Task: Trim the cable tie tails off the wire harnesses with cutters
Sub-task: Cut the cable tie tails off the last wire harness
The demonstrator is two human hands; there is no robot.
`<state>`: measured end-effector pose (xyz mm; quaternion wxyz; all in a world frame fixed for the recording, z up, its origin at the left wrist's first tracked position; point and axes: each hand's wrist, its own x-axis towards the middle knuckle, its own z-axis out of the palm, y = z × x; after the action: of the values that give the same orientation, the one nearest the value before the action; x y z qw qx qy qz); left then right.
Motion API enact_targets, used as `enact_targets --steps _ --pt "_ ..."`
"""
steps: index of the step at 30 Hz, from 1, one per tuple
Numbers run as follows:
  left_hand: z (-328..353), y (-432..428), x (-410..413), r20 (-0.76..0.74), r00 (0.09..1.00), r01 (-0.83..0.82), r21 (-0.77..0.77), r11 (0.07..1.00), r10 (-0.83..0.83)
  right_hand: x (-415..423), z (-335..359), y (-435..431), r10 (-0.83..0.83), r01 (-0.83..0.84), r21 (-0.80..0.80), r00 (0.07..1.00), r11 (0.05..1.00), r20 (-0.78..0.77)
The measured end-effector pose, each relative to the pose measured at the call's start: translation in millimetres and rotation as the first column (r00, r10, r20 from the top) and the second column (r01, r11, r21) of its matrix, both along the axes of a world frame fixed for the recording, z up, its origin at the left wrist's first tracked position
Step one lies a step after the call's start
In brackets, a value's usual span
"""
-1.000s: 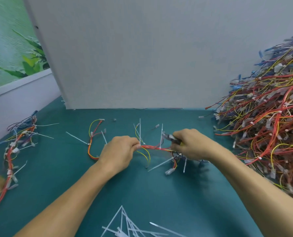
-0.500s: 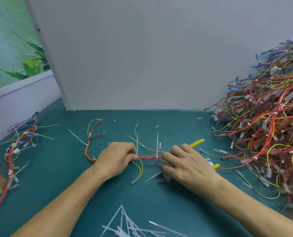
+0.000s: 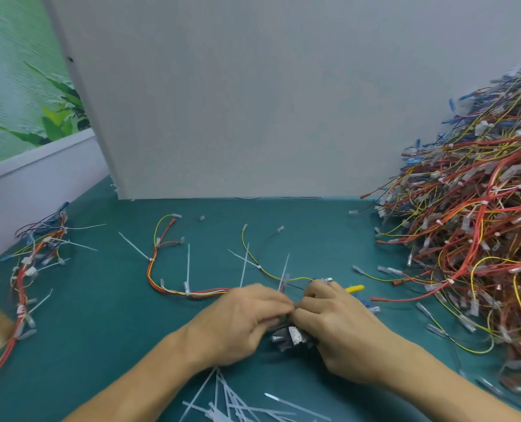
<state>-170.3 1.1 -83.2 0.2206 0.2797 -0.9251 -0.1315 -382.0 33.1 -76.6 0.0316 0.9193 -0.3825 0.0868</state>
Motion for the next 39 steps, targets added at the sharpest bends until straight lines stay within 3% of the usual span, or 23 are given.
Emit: enact_targets --steps 2,4,6,7,10,13,18,21,24,26,30,32,35,39 --pt "-7 2 -1 0.011 1.0 0.003 0.074 0.997 -0.004 -7 15 0 -0.076 0.052 0.265 0.994 0.963 0.08" --pt "-13 0 3 0.053 0.998 -0.019 0.073 0.997 0.015 -17 32 -4 -0.284 0.11 0.466 0.903 0.878 0.323" --pt "-17 0 4 0.073 0.997 -0.013 0.039 0.999 0.01 -30 43 -14 -0.46 0.211 0.462 0.708 0.862 0.535" --pt "-19 0 3 0.077 0.997 -0.015 0.032 0.999 0.013 -34 47 -22 -0.506 0.309 0.416 0.674 0.855 0.539" --pt "-20 2 -2 0.109 0.994 -0.027 0.001 1.0 0.027 -33 46 -44 -0.61 0.518 0.342 0.746 0.784 0.268" --pt "-20 5 -3 0.152 0.988 -0.031 -0.025 0.999 0.035 -11 30 -62 -0.602 0.556 0.333 0.797 0.761 0.044" --pt "-18 6 -5 0.176 0.982 -0.065 -0.022 0.998 0.068 18 7 -85 -0.596 0.601 0.19 0.798 0.777 -0.087" --pt "-20 7 -6 0.195 0.978 -0.061 -0.071 0.996 0.073 18 6 -92 -0.652 0.645 0.201 0.757 0.738 -0.037" --pt "-21 8 -2 0.154 0.985 -0.063 -0.089 0.994 0.077 2 10 -97 -0.79 0.778 0.154 0.578 0.609 0.203" --pt "-21 7 1 0.142 0.987 -0.067 -0.089 0.994 0.08 -9 11 -98 -0.835 0.819 0.17 0.525 0.548 0.162" --pt "-19 5 1 0.204 0.974 -0.084 -0.051 0.995 0.093 -20 12 -96 -0.819 0.771 0.377 0.572 0.513 -0.055" --pt "-19 5 -1 0.255 0.96 -0.102 -0.067 0.993 0.116 -21 23 -91 -0.804 0.743 0.381 0.595 0.55 -0.001" --pt "-19 5 -3 0.28 0.951 -0.111 -0.089 0.99 0.132 -18 36 -74 -0.762 0.724 0.26 0.643 0.639 0.083" --pt "-17 6 -7 0.324 0.936 -0.123 -0.064 0.99 0.138 -2 19 -44 -0.68 0.644 0.312 0.733 0.698 0.008"
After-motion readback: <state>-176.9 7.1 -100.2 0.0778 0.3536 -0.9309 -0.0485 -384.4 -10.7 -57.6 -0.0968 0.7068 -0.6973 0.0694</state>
